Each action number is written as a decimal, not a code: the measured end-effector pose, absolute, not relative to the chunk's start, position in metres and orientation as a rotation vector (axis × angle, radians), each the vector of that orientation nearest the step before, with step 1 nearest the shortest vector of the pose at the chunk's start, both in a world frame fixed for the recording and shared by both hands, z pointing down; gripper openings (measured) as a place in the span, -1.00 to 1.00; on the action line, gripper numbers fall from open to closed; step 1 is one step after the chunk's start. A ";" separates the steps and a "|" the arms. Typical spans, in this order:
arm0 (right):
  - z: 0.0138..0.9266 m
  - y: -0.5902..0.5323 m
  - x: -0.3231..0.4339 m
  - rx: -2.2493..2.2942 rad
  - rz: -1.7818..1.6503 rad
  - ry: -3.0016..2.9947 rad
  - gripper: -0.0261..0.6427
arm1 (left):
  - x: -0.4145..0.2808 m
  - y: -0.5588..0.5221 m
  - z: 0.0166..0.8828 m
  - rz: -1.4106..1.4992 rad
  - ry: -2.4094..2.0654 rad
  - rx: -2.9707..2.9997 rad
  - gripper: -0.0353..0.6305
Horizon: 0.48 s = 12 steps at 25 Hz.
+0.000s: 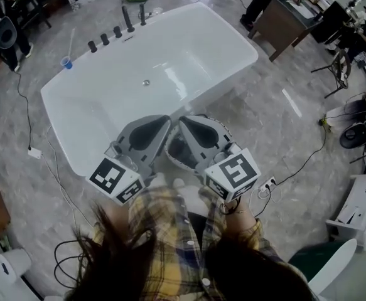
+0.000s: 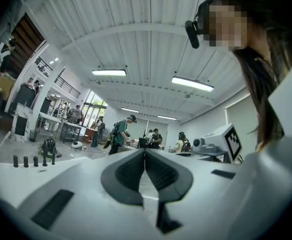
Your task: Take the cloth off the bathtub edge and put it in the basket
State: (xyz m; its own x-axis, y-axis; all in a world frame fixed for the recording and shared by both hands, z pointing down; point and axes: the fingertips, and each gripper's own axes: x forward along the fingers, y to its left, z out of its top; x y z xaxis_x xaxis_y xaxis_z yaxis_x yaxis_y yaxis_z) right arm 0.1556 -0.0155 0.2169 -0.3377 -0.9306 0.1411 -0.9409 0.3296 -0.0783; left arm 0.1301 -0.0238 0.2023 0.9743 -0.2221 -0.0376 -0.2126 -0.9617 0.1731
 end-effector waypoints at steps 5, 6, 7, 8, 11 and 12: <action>0.216 -0.017 0.162 1.767 0.219 -2.504 -0.88 | 0.137 -0.023 0.200 -0.085 -0.333 2.971 -0.83; 0.216 -0.017 0.163 1.766 0.219 -2.505 -0.88 | 0.138 -0.023 0.200 -0.084 -0.334 2.973 -0.83; 0.216 -0.018 0.163 1.765 0.221 -2.505 -0.88 | 0.139 -0.023 0.199 -0.083 -0.334 2.974 -0.83; 0.217 -0.019 0.164 1.764 0.224 -2.503 -0.88 | 0.139 -0.024 0.199 -0.082 -0.333 2.975 -0.83; 0.217 -0.022 0.165 1.757 0.221 -2.502 -0.88 | 0.142 -0.026 0.200 -0.076 -0.331 2.978 -0.83; 0.216 -0.022 0.165 1.753 0.216 -2.508 -0.88 | 0.143 -0.026 0.200 -0.075 -0.332 2.979 -0.83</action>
State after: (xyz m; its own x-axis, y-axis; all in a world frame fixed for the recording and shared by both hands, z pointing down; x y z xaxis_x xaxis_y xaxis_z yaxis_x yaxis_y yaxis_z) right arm 0.1648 -0.0224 0.2162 -0.3451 -0.9279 0.1409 -0.9383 0.3380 -0.0727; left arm 0.1426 -0.0260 0.1995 0.9743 -0.2225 -0.0338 -0.2154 -0.9654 0.1473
